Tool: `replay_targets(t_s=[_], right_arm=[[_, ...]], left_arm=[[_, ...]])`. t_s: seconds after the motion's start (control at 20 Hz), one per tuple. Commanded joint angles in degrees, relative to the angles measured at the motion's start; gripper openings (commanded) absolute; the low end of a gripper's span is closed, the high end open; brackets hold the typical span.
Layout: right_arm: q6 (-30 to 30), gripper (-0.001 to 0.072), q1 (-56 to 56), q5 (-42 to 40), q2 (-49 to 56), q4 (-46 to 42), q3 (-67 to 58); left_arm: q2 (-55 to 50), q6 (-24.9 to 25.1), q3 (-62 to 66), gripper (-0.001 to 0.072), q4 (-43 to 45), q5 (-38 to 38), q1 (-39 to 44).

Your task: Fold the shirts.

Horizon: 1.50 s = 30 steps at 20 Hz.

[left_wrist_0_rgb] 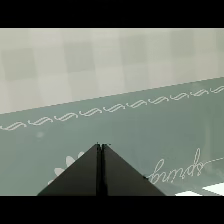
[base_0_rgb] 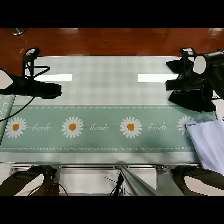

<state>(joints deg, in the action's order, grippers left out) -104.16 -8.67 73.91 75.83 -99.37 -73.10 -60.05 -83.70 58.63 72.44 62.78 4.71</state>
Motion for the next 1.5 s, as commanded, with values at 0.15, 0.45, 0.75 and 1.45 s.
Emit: replay_targets(t_s=[0.15,0.45,0.75,1.45], right_arm=[[-0.02,0.0021,-0.02,0.0,0.02,0.0,0.02],[-0.02,0.0021,-0.02,0.02,0.0,0.0,0.02],[-0.04,0.0021,-0.02,-0.11,0.02,0.02,0.02],[-21.77,0.0622,14.1,-34.4,5.99,-29.9,-0.44]], left_arm=[[-0.02,0.02,-0.02,0.0027,0.0,0.0,-0.04],[-0.02,0.02,-0.02,0.0027,0.0,-0.17,-0.04],[-0.02,0.02,-0.02,0.0027,0.0,-4.28,-0.04],[-3.48,-1.46,-0.02,0.0703,-0.04,-21.22,-0.04]])
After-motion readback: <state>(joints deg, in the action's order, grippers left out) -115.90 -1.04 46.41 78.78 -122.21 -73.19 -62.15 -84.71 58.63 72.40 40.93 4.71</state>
